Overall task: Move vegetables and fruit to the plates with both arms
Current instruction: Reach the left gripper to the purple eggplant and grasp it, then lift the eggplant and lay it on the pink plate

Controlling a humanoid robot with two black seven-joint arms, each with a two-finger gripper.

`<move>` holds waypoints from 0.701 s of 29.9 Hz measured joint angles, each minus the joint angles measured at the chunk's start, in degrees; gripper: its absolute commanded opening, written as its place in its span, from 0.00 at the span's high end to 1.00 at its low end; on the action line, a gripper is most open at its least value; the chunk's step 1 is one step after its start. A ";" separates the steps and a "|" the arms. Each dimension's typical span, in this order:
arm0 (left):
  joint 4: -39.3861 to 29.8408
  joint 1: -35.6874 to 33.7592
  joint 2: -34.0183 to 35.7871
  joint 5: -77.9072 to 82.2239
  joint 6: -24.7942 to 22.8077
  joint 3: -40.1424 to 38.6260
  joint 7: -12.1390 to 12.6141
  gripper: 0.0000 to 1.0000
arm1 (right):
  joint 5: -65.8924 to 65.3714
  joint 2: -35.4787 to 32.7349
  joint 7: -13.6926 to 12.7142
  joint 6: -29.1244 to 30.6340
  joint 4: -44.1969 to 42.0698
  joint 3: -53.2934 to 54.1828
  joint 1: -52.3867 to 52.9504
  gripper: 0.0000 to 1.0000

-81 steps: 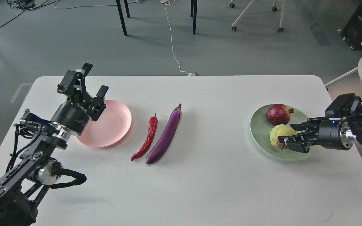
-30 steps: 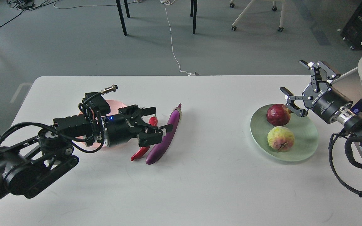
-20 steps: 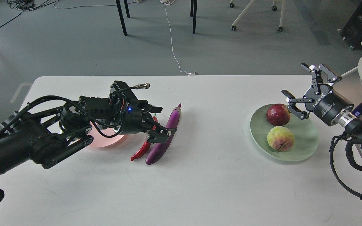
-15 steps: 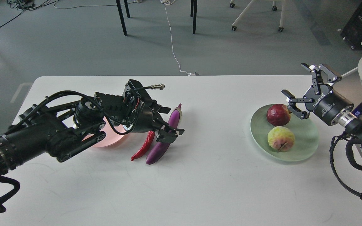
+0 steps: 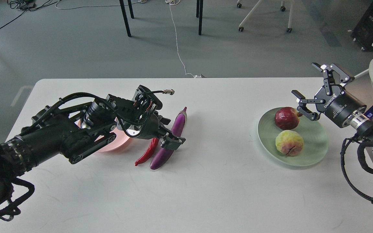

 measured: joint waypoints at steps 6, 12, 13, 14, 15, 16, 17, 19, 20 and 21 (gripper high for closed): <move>1.50 0.60 -0.52 -0.01 -0.02 0.04 0.16 0.03 | 0.00 0.14 0.00 0.00 0.00 0.00 -0.02 0.04; 2.20 1.34 -0.96 -0.01 0.04 0.09 0.17 0.07 | -0.01 0.17 0.00 0.00 -0.01 -0.08 -0.04 0.04; 2.21 1.64 -1.05 -0.01 0.06 0.09 0.17 0.08 | -0.01 0.17 0.00 0.00 -0.03 -0.09 -0.04 0.04; 2.24 1.86 -1.20 -0.01 0.08 0.08 0.17 0.10 | -0.01 0.17 0.00 0.00 -0.06 -0.09 -0.05 0.04; 2.27 1.98 -1.40 -0.01 0.09 0.08 0.17 0.14 | -0.01 0.17 0.00 0.00 -0.07 -0.09 -0.06 0.04; 2.28 2.09 -1.64 -0.01 0.09 0.07 0.17 0.19 | -0.01 0.18 0.00 0.00 -0.07 -0.09 -0.07 0.04; 2.28 2.22 -1.80 -0.01 0.10 0.04 0.17 0.25 | -0.02 0.18 0.00 0.00 -0.07 -0.09 -0.08 0.04; 2.39 2.48 -1.94 -0.01 0.10 0.04 0.17 0.51 | -0.01 0.18 0.00 0.00 -0.09 -0.09 -0.09 0.04; 2.55 2.64 -1.96 0.00 0.10 0.03 0.17 0.61 | -0.02 0.18 0.00 0.00 -0.09 -0.09 -0.09 0.04; 2.75 2.77 -1.98 0.00 0.10 0.03 0.18 0.67 | -0.01 0.18 0.00 0.00 -0.09 -0.09 -0.09 0.04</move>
